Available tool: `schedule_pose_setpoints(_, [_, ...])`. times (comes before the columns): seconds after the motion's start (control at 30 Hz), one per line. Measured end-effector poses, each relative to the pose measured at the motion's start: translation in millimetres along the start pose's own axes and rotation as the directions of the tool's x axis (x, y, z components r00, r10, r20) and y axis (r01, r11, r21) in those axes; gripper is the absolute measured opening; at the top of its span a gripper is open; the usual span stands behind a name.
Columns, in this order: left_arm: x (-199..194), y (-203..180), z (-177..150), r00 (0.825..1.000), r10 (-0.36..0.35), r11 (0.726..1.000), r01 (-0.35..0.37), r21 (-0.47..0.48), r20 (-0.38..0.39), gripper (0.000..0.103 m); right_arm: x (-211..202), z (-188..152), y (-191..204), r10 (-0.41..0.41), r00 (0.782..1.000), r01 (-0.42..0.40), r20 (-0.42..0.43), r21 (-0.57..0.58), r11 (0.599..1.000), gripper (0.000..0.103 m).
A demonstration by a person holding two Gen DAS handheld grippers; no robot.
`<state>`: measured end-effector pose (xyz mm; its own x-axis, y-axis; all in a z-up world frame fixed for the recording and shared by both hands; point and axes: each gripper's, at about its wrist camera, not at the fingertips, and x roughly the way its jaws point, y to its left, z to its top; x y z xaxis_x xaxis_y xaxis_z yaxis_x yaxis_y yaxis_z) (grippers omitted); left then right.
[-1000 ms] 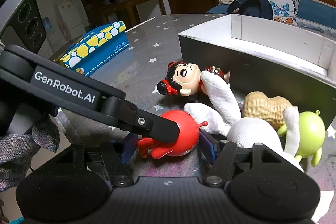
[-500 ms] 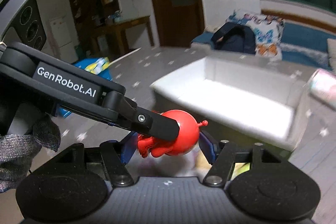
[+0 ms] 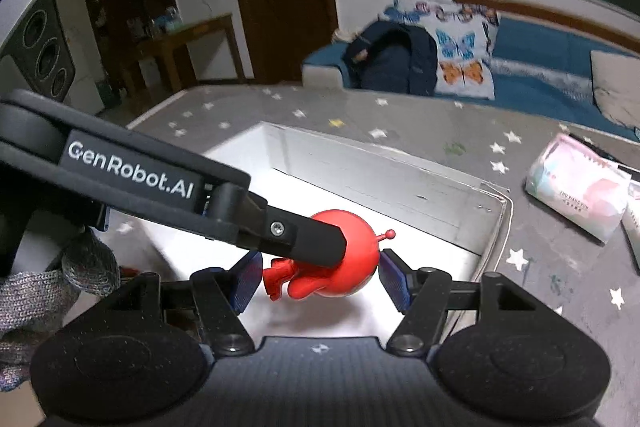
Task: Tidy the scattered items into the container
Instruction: 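Lift the red ball toy with both grippers and lower it into the grey box, then open both grippers and withdraw from the red toy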
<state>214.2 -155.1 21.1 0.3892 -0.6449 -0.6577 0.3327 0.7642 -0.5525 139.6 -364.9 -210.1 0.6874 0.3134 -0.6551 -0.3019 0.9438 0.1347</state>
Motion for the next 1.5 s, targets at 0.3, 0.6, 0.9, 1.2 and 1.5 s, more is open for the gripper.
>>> schedule_pose_setpoints(0.3, [40,25,16,0.999,-0.019,0.998,0.017,-0.067,-0.043,0.041,43,3,-16,-0.036,0.993,0.032,-0.116,-0.043,0.999,0.065])
schedule_pose_setpoints(0.6, [48,36,18,0.998,-0.036,0.995,0.031,-0.095,-0.053,0.041,59,10,-5,-0.110,0.976,0.084,-0.190,-0.139,0.987,0.066])
schedule_pose_setpoints(0.9, [39,37,17,0.999,-0.030,0.996,0.027,-0.090,-0.036,0.041,65,11,-5,-0.131,0.974,0.102,-0.185,-0.158,0.982,0.066])
schedule_pose_setpoints(1.2, [9,30,9,0.999,-0.021,0.998,0.022,-0.062,0.024,0.041,37,8,-3,-0.141,0.985,0.125,-0.104,-0.148,0.981,0.075])
schedule_pose_setpoints(1.5, [-48,19,-20,0.994,-0.018,1.000,0.020,-0.014,0.109,0.041,-27,-7,16,-0.110,0.993,0.114,0.036,-0.138,0.984,0.075])
